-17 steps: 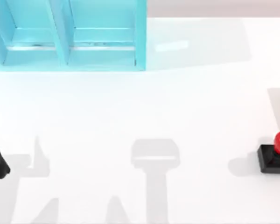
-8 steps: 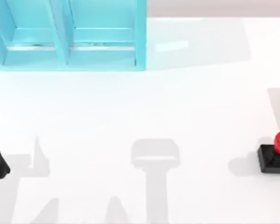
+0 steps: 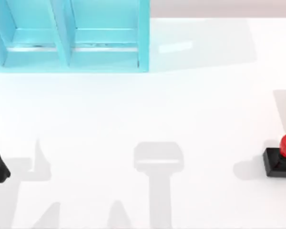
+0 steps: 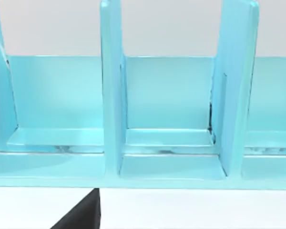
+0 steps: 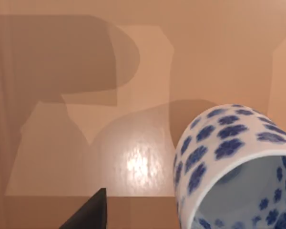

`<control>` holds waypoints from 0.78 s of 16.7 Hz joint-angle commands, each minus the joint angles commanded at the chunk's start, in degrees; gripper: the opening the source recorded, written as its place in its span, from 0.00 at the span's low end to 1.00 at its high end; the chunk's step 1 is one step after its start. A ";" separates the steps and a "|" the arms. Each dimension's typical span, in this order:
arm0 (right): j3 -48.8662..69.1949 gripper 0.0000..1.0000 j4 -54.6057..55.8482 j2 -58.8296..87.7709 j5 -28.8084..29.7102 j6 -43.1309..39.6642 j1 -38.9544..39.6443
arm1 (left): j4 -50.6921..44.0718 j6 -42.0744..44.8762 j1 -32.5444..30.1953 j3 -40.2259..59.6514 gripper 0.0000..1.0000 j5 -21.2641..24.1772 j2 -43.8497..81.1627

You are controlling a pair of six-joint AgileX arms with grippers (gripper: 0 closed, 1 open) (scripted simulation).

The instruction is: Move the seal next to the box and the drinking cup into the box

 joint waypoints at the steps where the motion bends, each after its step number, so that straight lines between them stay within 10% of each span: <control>1: 0.00 1.00 0.00 0.00 0.00 0.00 0.00 | 0.00 0.00 0.00 0.00 1.00 0.00 0.00; 13: 16.26 1.00 -20.24 -3.89 -0.60 -0.21 -0.26 | 0.00 0.00 0.00 0.00 1.00 0.00 0.00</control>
